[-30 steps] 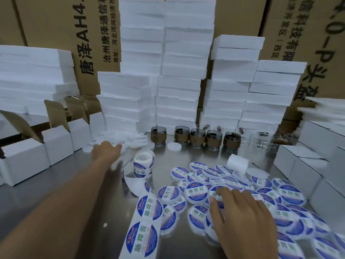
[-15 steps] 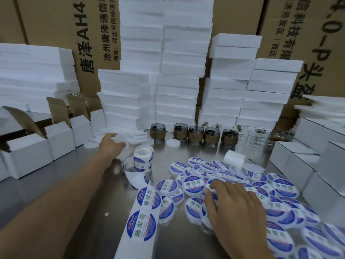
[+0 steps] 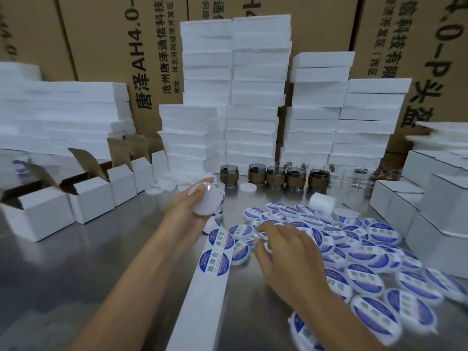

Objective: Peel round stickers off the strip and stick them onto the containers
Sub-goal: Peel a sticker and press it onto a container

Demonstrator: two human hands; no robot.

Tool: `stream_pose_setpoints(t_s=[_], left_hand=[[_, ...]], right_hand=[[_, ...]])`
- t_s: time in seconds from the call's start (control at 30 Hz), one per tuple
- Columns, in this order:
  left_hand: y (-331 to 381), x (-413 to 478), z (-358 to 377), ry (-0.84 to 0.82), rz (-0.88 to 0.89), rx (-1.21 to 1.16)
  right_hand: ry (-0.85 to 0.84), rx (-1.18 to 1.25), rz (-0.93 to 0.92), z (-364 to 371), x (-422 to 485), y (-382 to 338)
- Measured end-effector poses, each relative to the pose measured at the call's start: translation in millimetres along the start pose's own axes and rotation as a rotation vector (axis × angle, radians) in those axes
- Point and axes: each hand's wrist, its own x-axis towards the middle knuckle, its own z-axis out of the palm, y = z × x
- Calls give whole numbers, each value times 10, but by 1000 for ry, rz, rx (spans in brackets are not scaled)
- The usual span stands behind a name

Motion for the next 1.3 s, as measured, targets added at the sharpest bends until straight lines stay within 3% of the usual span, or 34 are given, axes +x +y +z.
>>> stream_pose_setpoints(t_s=[0.2,0.53,0.73,1.0,1.3], left_hand=[[-244,-201,-65,51,-123,-77],[-333,-222,-77,118,-243,-70],[-363,-204,-81,122,-300,-70],[-367,-228,-3,127,-319,-160],[-271,-219,23,70,-252,-282]], right_hand=[[-219,261,12,111,-102,-194],[-320,528,242,267,-109,-264],[-416,916,576,334,-29,-262],[-478,1320,782,314,-7,-348],[-359,1143,797,224,34,-232]])
